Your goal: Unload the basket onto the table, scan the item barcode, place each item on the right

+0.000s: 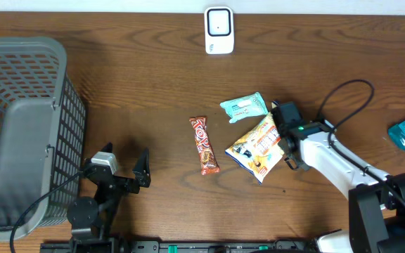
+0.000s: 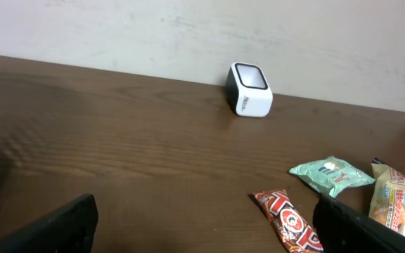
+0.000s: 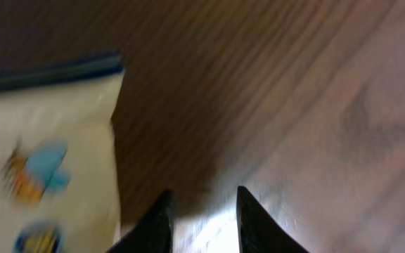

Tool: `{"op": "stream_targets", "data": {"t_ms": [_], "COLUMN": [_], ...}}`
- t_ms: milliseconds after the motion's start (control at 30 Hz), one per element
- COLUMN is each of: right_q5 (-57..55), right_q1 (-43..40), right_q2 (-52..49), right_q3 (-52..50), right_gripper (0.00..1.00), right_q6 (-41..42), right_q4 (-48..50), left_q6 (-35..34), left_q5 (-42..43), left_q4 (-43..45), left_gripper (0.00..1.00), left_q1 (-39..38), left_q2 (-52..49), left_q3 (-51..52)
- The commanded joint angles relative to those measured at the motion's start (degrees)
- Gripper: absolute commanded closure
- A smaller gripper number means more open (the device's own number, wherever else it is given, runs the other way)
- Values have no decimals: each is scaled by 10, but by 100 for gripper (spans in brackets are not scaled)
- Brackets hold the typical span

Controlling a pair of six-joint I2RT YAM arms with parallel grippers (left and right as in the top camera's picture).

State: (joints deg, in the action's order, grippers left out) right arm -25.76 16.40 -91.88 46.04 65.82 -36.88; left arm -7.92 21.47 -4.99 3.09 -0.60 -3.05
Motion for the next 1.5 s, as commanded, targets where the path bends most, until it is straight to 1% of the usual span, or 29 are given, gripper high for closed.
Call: {"op": "stream_targets", "data": {"t_ms": [0, 100, 233, 267, 400, 533, 567, 633, 733, 800, 833, 867, 967, 1033, 1167, 1233, 1300, 1467], "right_q5": [-18, 45, 163, 184, 267, 372, 409, 458, 486, 456, 429, 385, 276, 202, 14, -49, -70, -69], "right_q1": [-35, -61, -67, -65, -54, -50, -50, -50, -41, -20, -7, 13, 66, 101, 174, 198, 215, 223], "right_q2": [-2, -2, -2, -3, -3, -3, -3, -3, -3, -3, -3, -3, -3, -3, -3, -3, -3, -9], "right_q3": [-5, -5, -5, -5, -5, -5, -5, -3, 2, 5, 7, 12, 32, 54, 125, 151, 164, 154], "right_gripper": [72, 71, 69, 67, 57, 49, 46, 48, 48, 44, 41, 36, 27, 24, 20, 18, 16, 16], "right_q6": [-10, -103, -199, -215, -299, -364, -394, -419, -419, -420, -419, -419, -414, -401, -351, -338, -337, -331], "right_q4": [53, 160, 262, 281, 357, 380, 379, 379, 372, 359, 349, 330, 278, 236, 102, 49, 19, -35], "left_q6": [-5, -5, -5, -5, -5, -5, -5, -5, -5, -5, -5, -5, -5, -5, -5, -5, -5, -5], "left_q5": [1, 1, 1, 1, 1, 1, 1, 1, 1, 1, 1, 1, 1, 1, 1, 1, 1, 1], "left_q4": [-17, -17, -17, -17, -17, -17, -17, -17, -17, -17, -17, -17, -17, -17, -17, -17, -17, -17], "left_gripper": [2, 2, 2, 2, 2, 2, 2, 2, 2, 2, 2, 2, 2, 2, 2, 2, 2, 2], "left_q1": [-3, -3, -3, -3, -3, -3, -3, -3, -3, -3, -3, -3, -3, -3, -3, -3, -3, -3], "left_q2": [4, 4, 4, 4, 4, 4, 4, 4, 4, 4, 4, 4, 4, 4, 4, 4, 4, 4], "left_q3": [10, 10, 10, 10, 10, 10, 10, 10, 10, 10, 10, 10, 10, 10, 10, 10, 10, 10]}}
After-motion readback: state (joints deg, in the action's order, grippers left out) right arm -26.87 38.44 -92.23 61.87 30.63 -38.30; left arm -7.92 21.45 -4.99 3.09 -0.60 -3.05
